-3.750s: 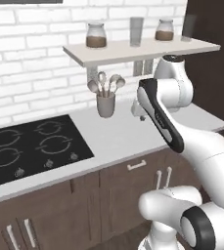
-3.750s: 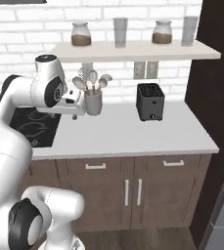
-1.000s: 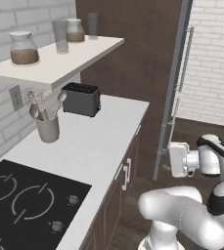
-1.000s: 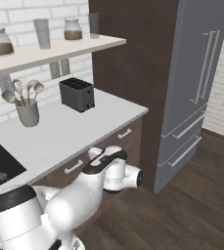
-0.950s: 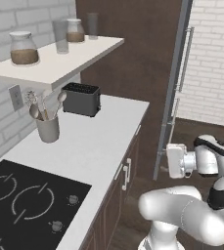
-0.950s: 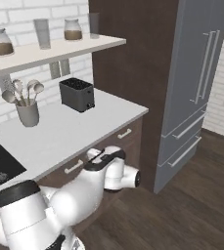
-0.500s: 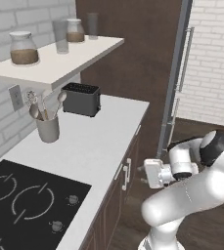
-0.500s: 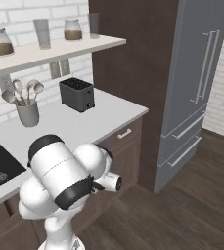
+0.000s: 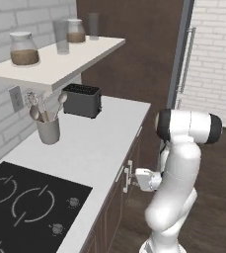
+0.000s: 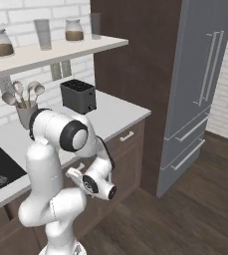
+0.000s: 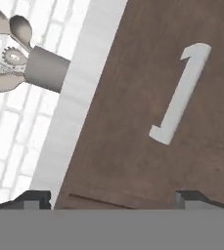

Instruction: Take a straw from the drawer in front and place it inside the glass cup on the dining counter.

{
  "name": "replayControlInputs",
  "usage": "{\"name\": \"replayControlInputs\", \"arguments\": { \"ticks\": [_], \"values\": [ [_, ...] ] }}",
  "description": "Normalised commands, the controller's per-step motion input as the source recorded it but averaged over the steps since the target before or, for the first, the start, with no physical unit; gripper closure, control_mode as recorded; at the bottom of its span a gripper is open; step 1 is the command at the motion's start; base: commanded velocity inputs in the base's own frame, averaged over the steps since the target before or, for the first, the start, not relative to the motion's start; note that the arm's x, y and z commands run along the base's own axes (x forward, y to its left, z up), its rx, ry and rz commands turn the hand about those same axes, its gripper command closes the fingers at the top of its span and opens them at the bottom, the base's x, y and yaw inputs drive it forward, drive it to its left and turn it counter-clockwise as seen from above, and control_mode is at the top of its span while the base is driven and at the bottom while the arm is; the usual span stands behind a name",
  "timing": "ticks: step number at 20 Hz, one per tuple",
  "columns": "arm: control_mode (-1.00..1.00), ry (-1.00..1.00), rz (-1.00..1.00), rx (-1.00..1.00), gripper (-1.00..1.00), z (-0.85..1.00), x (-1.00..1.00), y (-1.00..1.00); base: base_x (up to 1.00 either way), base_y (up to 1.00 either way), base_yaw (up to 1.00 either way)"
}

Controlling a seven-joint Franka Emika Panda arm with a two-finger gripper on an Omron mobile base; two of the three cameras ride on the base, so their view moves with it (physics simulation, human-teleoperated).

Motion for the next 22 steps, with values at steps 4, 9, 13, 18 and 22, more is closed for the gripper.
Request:
{"name": "replayControlInputs", "arguments": {
  "ticks": [4, 9, 13, 18, 22],
  "values": [
    [-1.0, -0.1, 0.0, 0.0, -1.0, -0.29, 0.72, 0.0, 0.0, 0.0, 0.0],
    [-1.0, 0.0, 0.0, 0.02, -1.0, -0.3, 0.65, 0.0, 0.0, 0.0, 0.0],
    [-1.0, 0.0, 0.0, 0.07, -1.0, -0.29, 0.63, 0.0, 0.0, 0.0, 0.0],
    [-1.0, 0.0, 0.0, 0.03, -1.0, -0.08, 0.52, 0.17, 0.0, 0.0, 0.0],
    [-1.0, 0.07, 0.0, 0.0, -1.0, -0.09, 0.35, 0.44, 0.0, 0.0, 0.0]
  ]
}}
